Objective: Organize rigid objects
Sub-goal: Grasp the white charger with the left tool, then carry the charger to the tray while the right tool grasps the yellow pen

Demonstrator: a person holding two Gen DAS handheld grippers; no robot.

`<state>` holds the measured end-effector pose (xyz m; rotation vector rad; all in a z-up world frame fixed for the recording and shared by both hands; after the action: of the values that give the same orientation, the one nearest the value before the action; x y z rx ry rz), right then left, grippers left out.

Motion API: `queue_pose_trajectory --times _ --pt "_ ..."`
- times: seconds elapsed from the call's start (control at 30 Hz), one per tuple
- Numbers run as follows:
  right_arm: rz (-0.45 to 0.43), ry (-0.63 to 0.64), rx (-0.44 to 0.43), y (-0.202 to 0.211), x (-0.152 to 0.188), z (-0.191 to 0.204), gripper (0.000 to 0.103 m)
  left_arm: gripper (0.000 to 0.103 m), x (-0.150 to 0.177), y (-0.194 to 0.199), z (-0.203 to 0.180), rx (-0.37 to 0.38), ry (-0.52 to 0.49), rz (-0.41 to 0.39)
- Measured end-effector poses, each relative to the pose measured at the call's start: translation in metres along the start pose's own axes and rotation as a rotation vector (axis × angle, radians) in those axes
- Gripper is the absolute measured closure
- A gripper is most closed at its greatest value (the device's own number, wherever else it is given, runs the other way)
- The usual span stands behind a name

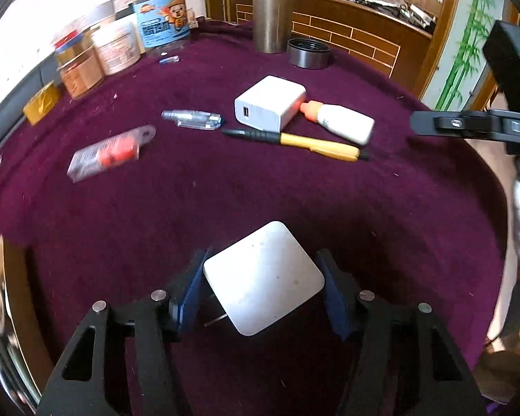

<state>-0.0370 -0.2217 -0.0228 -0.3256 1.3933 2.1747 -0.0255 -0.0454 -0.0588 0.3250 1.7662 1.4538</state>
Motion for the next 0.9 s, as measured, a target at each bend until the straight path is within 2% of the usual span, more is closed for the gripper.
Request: queue_pose_trajectory --times 0.13,0.27,0.47,0.57,0.63,0.67,0.7,0.87,0.9 --pt "0.012 0.04 -0.011 -0.007 -0.002 0.015 0.061 0.048 0.017 0.016 -0.004 0.024 0.049 -0.027" --pt "0.033 0.139 0.006 -0.021 -0.006 0.047 0.061 0.048 0.025 0.045 -0.006 0.049 0.111 -0.093" --pt "0.101 0.278 0.115 -0.067 -0.015 0.079 0.061 0.048 0.042 0.082 -0.004 0.105 0.197 -0.182" --pt "0.135 0.342 0.212 -0.091 -0.02 0.083 0.063 0.048 0.054 0.098 0.007 0.121 0.253 -0.214" --pt "0.133 0.389 0.272 -0.101 -0.023 0.083 0.077 0.048 0.063 0.106 0.018 0.126 0.296 -0.23" --pt "0.13 0.407 0.302 -0.102 -0.024 0.082 0.089 0.048 0.069 0.111 0.027 0.128 0.328 -0.24" --pt "0.129 0.408 0.309 -0.101 -0.025 0.082 0.097 0.048 0.075 0.116 0.034 0.123 0.351 -0.249" --pt "0.139 0.358 0.215 -0.091 -0.013 0.086 0.097 0.048 0.114 0.139 0.085 0.075 0.493 -0.293" --pt "0.138 0.33 0.165 -0.087 -0.01 0.088 0.097 0.048 0.123 0.144 0.097 0.061 0.524 -0.3"
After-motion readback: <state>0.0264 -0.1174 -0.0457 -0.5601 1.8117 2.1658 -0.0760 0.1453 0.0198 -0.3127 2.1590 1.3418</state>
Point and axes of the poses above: each gripper's, at about its wrist camera, not at the fingertips, and y roughly against the way its jaws point, z to its left, x to its underside, the point moved 8 cm from there along -y, roughly the way its jaws point, and after that the axes turned 6 degrees about z, right-handed, at the moved point
